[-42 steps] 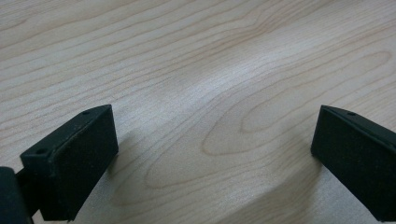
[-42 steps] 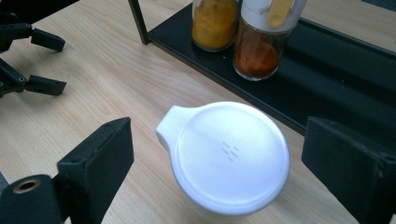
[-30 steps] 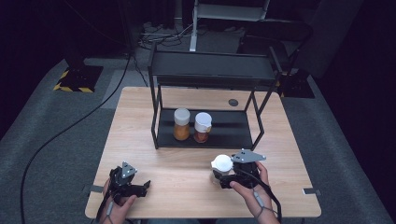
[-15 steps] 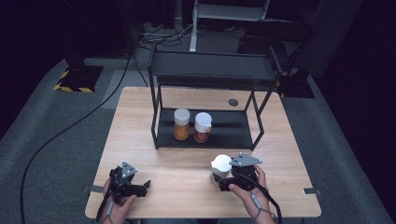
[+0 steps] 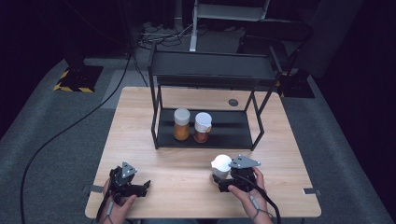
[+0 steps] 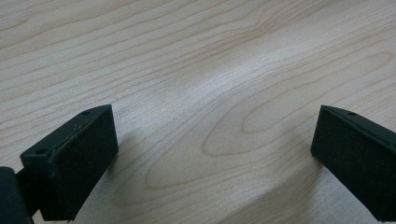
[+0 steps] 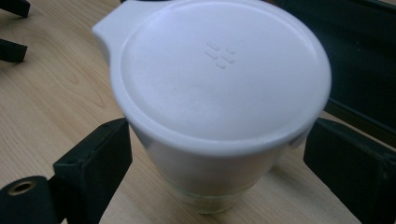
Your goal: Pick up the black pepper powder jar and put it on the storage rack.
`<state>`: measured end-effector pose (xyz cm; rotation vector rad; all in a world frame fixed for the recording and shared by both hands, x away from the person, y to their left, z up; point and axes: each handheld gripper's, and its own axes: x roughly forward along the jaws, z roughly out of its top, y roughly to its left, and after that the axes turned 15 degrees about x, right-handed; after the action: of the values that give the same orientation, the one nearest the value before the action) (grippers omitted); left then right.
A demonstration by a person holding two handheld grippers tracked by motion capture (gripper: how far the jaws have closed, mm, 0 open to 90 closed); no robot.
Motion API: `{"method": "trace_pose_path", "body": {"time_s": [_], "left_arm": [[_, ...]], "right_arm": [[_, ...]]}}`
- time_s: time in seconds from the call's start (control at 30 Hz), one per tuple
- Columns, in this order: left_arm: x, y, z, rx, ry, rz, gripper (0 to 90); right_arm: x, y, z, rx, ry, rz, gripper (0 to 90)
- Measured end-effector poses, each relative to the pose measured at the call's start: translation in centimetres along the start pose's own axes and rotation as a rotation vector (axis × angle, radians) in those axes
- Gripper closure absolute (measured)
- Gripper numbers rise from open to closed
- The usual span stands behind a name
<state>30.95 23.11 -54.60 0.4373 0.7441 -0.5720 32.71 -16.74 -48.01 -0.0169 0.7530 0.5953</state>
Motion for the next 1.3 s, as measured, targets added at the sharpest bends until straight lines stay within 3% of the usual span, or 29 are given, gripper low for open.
{"method": "trace_pose_path", "body": {"time_s": [0.77, 1.03, 1.17, 1.3], "left_arm": [[0.0, 0.0, 0.0, 0.000, 0.000, -0.001, 0.3], [0.0, 0.0, 0.0, 0.000, 0.000, 0.000, 0.3], [0.0, 0.0, 0.0, 0.002, 0.001, 0.000, 0.2], [0.0, 0.0, 0.0, 0.001, 0.000, 0.000, 0.3]], "right_arm": [[2.3, -0.6, -1.3, 0.018, -0.034, 0.013, 16.4], [2.7, -0.6, -1.6, 0.008, -0.052, 0.023, 22.4], [2.9, -0.3, -1.7, -0.007, -0.058, 0.033, 30.1], [2.9, -0.2, -1.6, -0.017, -0.057, 0.022, 30.3]]}}
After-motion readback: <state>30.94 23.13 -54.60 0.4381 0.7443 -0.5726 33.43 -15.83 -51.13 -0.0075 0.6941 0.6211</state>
